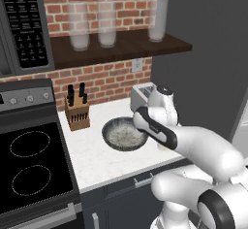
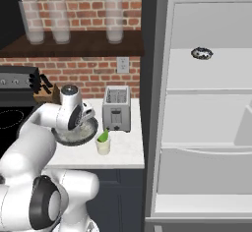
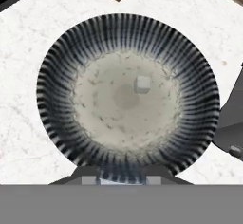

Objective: Grab a lemon wedge from the fridge and one ice cube from the ice bowl, and put them in the glass of lemonade.

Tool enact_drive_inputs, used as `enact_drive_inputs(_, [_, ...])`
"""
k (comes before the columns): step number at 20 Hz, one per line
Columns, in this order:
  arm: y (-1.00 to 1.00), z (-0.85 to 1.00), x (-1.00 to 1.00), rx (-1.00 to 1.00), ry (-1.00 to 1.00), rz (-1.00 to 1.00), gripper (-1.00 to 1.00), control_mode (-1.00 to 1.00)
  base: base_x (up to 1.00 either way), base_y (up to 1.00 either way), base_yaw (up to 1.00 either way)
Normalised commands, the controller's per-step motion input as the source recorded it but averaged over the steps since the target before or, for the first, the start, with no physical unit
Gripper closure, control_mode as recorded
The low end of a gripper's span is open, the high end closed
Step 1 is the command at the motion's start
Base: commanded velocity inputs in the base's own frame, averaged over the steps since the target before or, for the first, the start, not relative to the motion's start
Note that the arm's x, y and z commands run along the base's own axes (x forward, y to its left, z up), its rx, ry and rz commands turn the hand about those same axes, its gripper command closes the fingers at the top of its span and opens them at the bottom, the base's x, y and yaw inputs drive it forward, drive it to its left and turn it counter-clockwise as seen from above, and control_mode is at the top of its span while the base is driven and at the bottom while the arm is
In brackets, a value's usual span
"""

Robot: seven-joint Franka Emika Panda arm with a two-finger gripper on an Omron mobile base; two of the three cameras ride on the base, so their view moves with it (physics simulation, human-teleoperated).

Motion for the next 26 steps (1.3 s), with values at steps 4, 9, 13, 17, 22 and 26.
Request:
enact_drive_inputs(4, [-0.01, 0.20, -0.10, 0.02, -0.12, 0.00, 1.00, -1.00, 0.00, 0.00, 0.00])
enact_drive_inputs(9, [0.00, 0.25, -0.08, 0.03, -0.13, 0.00, 1.00, -1.00, 0.00, 0.00, 0.00])
enact_drive_inputs(13, [0.00, 0.26, -0.12, 0.04, -0.11, 0.00, 1.00, -1.00, 0.00, 0.00, 0.00])
enact_drive_inputs(17, [-0.05, 0.15, -0.10, 0.04, -0.07, 0.00, 1.00, -1.00, 0.00, 0.00, 0.00])
enact_drive_inputs(22, [-0.15, 0.06, -0.13, 0.04, -0.06, 0.00, 1.00, -1.00, 0.00, 0.00, 0.00])
enact_drive_inputs(26, [-0.23, 0.01, -0.15, 0.04, -0.04, 0.00, 1.00, -1.00, 0.00, 0.00, 0.00])
